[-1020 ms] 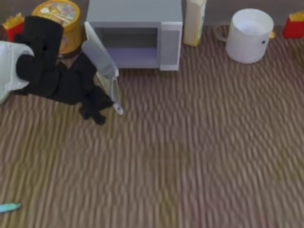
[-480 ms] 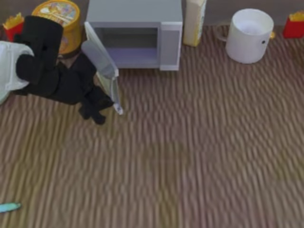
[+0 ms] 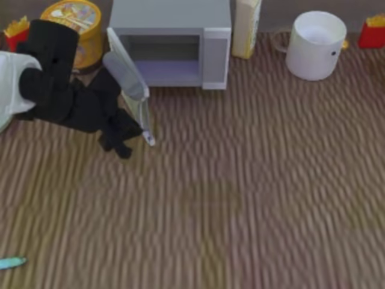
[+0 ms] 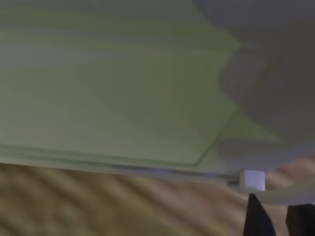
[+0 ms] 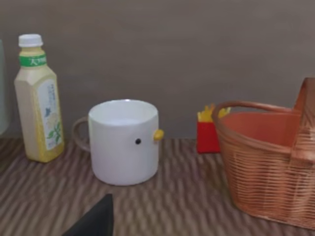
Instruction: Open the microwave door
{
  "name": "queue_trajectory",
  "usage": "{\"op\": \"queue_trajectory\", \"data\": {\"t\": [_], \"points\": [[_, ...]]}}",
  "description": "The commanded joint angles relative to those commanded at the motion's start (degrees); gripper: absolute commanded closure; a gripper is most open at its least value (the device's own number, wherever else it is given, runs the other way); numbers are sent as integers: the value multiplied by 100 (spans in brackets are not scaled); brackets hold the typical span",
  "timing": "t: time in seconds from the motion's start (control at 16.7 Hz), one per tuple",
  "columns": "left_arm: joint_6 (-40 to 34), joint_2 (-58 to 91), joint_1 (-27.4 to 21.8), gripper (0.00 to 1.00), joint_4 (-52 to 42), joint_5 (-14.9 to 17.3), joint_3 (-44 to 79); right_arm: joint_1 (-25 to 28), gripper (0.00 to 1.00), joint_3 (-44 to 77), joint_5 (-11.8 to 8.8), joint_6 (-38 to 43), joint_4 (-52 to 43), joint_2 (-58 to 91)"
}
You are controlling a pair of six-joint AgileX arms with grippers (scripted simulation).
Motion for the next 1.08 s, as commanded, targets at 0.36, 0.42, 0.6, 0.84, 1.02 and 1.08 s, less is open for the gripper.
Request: {"op": "queue_trajectory", "data": {"t": [0.36,0.42,0.6,0.84,1.02,1.08], "points": [[387,26,163,100,-206,174,105,0,0,0,0,0,0,0],[400,29,168,100,-215,178,106,0,0,0,0,0,0,0],[400,29,168,100,-215,178,106,0,0,0,0,0,0,0],[400,29,168,100,-215,178,106,0,0,0,0,0,0,0],[400,29,168,100,-215,178,106,0,0,0,0,0,0,0],[400,29,168,100,-215,178,106,0,0,0,0,0,0,0]]}}
